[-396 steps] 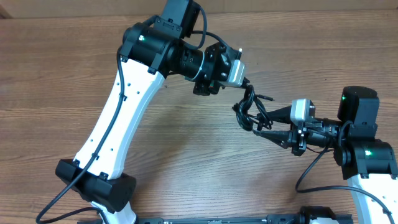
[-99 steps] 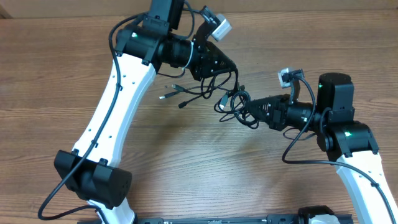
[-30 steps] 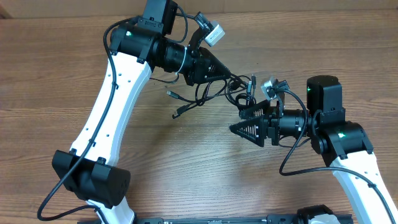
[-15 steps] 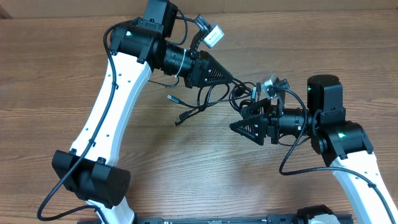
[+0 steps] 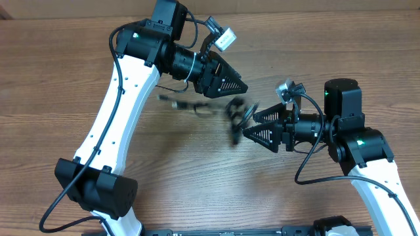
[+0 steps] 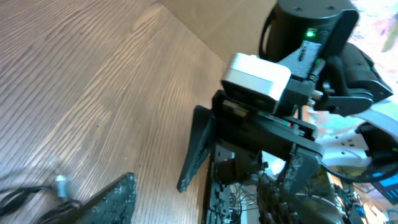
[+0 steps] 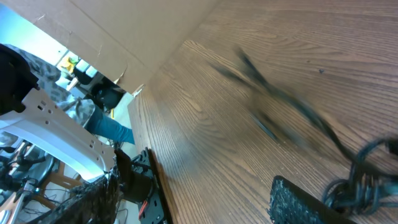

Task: Untangle cables

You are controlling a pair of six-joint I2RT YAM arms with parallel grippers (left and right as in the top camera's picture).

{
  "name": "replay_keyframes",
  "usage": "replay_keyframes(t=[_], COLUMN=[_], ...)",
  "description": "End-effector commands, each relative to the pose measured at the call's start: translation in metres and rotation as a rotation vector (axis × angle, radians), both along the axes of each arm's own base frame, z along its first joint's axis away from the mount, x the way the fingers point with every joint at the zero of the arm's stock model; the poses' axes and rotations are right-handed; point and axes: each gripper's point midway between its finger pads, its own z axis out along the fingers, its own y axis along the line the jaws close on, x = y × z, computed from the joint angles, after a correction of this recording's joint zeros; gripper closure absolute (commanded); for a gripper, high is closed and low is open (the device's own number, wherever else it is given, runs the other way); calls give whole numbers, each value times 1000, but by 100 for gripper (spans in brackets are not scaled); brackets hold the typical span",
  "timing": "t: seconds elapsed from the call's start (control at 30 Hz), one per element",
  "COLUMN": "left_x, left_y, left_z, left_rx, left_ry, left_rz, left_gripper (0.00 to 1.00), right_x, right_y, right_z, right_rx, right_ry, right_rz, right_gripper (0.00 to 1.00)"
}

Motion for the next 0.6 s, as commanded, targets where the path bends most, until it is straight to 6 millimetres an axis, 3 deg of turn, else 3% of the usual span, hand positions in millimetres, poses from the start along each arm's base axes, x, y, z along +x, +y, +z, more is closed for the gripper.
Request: replay_keyframes(t=[0.0,0.1,0.2,0.27,0.3,0.33,0.57], left_x=[2,3,8,13,17,21,38], left_y=[-2,-2,2,7,11,17,53], left_z=[-5,-6,-15,-25,-32,-40,-79], left_rx=[24,31,88,149,193,251,547], left_ry=[-21,-23,-41,-58,-69,-79,-61], left_rz=[-1,2,27,54,72,95,253], left_gripper=[53,56,44,26,8,0,0], right_x=[0,0,0,0,0,1,8], right_y=[1,1,1,1,1,1,-4], right_z=[6,6,6,6,6,6,-2], right_rx=[-1,-1,-1,-1,-1,-2,-51], right_ry=[-33,-33,-33,-32,-32,-32,-30], right_rz=[4,4,4,4,4,3,-49], right_gripper=[25,25,24,24,24,24,24])
